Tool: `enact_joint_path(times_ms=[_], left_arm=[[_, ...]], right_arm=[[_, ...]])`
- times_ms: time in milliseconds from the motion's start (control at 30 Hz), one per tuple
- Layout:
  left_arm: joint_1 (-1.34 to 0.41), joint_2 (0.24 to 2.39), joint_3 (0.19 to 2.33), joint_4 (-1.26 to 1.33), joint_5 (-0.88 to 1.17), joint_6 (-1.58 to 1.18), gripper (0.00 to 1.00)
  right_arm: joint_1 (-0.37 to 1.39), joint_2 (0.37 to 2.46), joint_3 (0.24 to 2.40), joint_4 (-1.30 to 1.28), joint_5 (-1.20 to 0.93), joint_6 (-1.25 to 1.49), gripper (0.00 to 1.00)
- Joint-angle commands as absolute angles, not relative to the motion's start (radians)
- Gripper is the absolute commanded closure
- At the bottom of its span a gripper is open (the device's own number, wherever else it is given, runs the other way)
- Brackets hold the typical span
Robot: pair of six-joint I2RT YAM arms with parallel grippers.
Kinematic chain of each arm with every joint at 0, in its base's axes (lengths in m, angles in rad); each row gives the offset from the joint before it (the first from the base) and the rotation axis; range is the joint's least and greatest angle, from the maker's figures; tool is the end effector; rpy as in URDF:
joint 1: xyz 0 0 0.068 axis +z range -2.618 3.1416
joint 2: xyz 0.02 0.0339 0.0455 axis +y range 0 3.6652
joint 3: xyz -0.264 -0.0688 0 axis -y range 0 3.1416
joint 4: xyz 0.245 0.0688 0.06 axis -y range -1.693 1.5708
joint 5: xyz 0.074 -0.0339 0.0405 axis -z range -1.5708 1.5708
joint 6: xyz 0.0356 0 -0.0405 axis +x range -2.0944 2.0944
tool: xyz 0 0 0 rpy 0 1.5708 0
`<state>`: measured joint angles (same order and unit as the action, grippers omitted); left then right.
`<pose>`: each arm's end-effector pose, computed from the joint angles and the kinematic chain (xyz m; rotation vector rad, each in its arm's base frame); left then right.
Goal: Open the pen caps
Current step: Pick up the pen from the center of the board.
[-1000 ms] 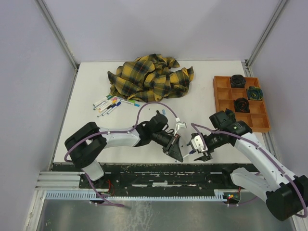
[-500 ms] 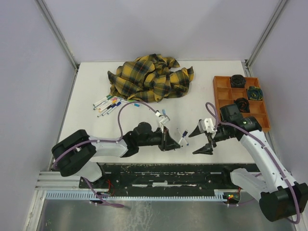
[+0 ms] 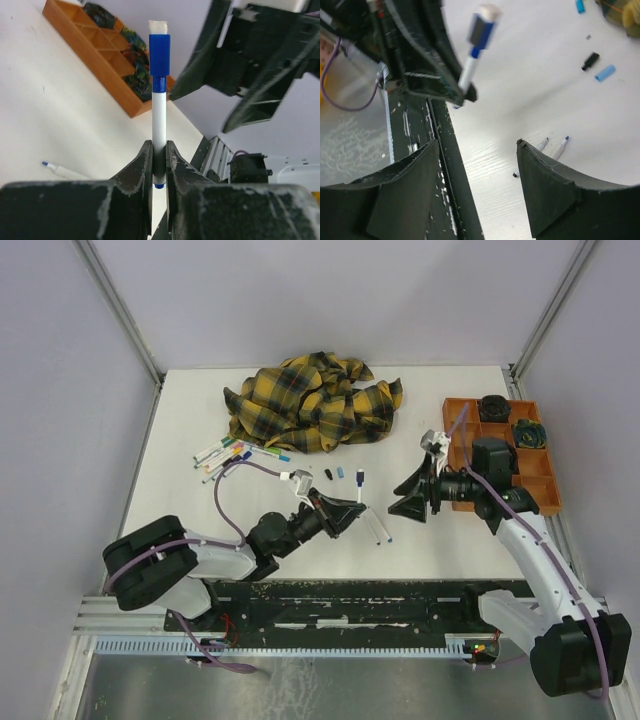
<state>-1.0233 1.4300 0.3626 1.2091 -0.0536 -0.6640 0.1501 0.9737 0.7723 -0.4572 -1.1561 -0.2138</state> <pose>0.1381 -0.2228 0.2047 0.2334 1.5572 -1.3273 0.1864 0.0611 0.2875 -0.9499 1.7736 1.2195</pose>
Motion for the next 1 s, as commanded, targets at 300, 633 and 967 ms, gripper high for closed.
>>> enact_joint_path(times_ms=[300, 633, 967], left_arm=[[-1.078, 1.594, 0.451, 1.544, -0.205, -0.64, 0.97], [-1.115, 1.679, 0.535, 1.55, -0.197, -0.675, 0.97], [-1.133, 1.708, 0.556, 1.573, -0.207, -0.68, 0.97]], right_arm=[[0.167, 0.987, 0.693, 0.101, -1.052, 0.572, 0.31], [0.225, 0.993, 0.642, 0.164, -1.037, 0.484, 0.33], [0.225, 0.995, 0.651, 0.174, -0.985, 0.553, 0.48]])
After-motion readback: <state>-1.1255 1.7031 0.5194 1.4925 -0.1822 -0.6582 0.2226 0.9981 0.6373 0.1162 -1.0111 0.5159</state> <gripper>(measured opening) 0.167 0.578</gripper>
